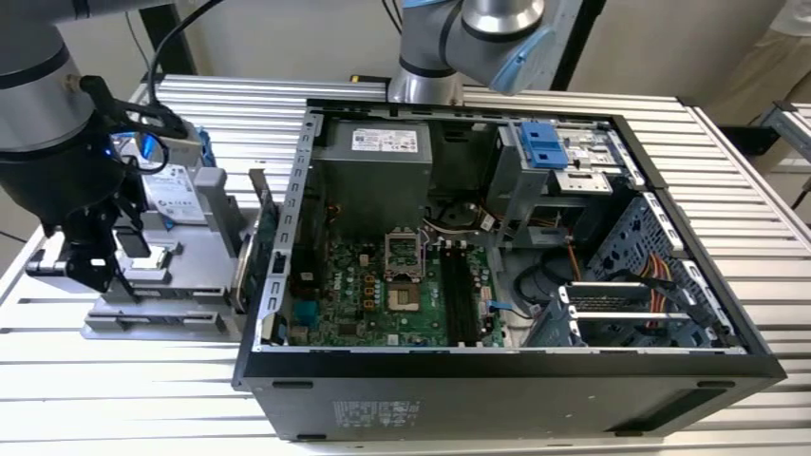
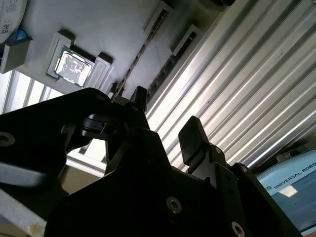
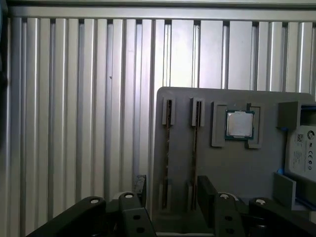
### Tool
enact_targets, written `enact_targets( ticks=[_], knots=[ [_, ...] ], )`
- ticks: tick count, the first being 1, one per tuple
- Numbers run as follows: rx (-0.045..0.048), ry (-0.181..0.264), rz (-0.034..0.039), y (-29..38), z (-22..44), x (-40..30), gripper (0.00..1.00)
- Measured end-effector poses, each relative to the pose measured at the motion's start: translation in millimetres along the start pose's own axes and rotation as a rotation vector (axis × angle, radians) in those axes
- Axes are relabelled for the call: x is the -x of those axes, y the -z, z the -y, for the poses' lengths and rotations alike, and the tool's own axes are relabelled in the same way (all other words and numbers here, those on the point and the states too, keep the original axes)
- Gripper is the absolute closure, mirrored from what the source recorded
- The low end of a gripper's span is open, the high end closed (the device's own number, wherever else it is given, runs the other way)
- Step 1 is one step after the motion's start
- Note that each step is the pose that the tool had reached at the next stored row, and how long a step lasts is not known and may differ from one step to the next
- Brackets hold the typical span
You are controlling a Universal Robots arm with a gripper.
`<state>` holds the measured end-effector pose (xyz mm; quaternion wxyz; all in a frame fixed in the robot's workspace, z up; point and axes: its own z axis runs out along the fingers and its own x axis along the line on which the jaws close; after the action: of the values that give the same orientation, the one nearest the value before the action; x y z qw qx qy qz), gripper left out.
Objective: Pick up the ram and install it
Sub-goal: 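Pick up the ram and move it above insertion slot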
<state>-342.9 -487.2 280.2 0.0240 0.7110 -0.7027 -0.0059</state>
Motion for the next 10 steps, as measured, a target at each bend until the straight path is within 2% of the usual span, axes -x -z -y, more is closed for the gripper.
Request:
enact_targets(
  ticks=[10],
  knots=[
    [0.0000,0.000,-0.0004,-6.3,0.3,0.1,0.00]
  ],
)
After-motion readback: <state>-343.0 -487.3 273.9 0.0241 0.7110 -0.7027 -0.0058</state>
